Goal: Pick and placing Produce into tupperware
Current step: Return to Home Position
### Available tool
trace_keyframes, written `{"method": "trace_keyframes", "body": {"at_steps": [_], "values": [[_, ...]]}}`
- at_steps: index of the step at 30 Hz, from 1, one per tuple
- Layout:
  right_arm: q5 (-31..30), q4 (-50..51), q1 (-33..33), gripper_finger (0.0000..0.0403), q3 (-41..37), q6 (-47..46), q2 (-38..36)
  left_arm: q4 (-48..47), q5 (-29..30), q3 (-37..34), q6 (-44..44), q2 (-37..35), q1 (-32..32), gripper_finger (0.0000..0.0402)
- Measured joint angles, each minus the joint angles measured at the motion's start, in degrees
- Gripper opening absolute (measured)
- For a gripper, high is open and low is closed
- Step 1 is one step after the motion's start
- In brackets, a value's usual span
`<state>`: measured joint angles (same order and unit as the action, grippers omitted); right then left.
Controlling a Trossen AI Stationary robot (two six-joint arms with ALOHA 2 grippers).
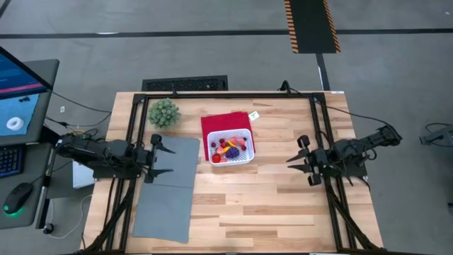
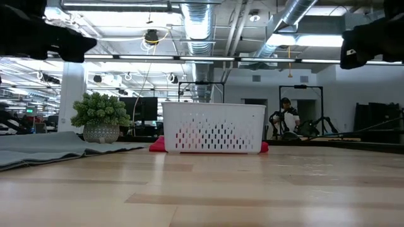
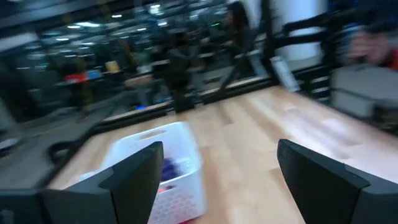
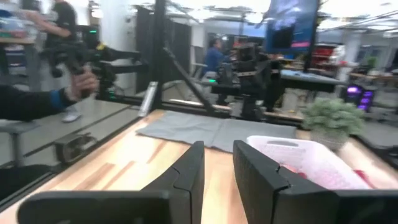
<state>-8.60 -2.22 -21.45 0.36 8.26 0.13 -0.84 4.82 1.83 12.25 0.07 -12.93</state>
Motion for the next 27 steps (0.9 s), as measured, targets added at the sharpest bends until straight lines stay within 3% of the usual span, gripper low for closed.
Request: {"method": "trace_keyframes", "body": {"at_steps": [3, 12, 16, 21, 23, 27], "values": [[-1.1, -0.3, 2.0, 0.0107, 0.0, 1.0, 0.0, 0.5, 4.4, 0.0, 1.6, 0.7, 0.6, 0.0307], [-1.4, -0.4, 13.2, 0.0107, 0.0, -0.3, 0.0, 0.6, 6.0, 0.0, -0.7, 0.6, 6.9, 0.0307], [5.3, -1.0, 20.6, 0.0107, 0.0, -0.7, 0.0, 0.6, 5.1, 0.0, -2.4, 0.6, 12.0, 0.0307], [19.9, -1.4, 31.3, 0.0107, 0.0, -2.5, 0.0, 2.3, -4.4, -1.3, -3.9, 0.7, 17.8, 0.0307], [24.8, -0.9, 34.4, 0.0107, 0.0, -3.6, 0.2, 2.3, -4.5, -1.3, -4.1, 1.4, 19.2, 0.0307], [26.0, -1.1, 36.7, 0.0107, 0.0, -3.6, 0.8, 2.3, -4.3, -1.3, -3.8, 2.6, 20.4, 0.0307]]}}
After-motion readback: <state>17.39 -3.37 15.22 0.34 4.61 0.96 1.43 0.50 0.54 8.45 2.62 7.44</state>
